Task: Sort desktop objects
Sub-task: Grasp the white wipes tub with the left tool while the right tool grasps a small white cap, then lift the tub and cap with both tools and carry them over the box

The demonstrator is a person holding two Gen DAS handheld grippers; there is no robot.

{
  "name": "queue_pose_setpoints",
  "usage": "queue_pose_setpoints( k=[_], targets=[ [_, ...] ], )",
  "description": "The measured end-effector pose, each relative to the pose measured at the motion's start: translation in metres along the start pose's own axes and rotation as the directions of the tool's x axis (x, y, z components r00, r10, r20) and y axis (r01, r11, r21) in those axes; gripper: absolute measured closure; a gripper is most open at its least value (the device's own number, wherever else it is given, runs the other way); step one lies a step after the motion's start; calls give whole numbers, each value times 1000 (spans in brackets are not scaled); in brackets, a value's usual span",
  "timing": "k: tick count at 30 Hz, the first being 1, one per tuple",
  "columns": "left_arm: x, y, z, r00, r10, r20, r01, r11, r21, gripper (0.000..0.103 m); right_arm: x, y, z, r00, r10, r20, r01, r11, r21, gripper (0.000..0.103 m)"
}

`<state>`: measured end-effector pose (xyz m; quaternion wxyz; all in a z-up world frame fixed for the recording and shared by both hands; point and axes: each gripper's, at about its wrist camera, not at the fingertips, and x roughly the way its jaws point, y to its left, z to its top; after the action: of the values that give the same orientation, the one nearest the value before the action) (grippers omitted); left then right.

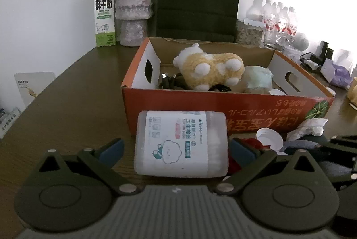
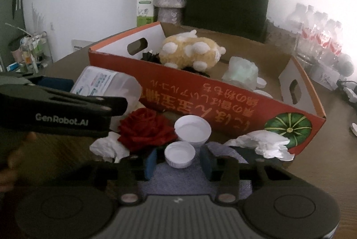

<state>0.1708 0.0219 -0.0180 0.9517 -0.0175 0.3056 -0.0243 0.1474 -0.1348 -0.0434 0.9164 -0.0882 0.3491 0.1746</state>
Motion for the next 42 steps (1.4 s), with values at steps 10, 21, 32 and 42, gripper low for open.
queue_pose_setpoints(
  k=[10,21,32,42],
  targets=[
    [-4,0,-2,1000,-20,18,20,1000,-1,20,-6,0,1,1000,16,26,-16,1000,17,75],
    [-36,-5,2,994,-13,104,12,1000,12,20,-32,-1,5,995,4,97,-7,999,31,75],
    [-68,-15,38,973,-37,228,27,999,47,20,-76,-23,32,969,-33,244,18,998,65,75],
    [-45,-29,105,981,-54,185,39,996,86,20,-78,-62,85,950,-94,299,76,995,70,75]
  ],
)
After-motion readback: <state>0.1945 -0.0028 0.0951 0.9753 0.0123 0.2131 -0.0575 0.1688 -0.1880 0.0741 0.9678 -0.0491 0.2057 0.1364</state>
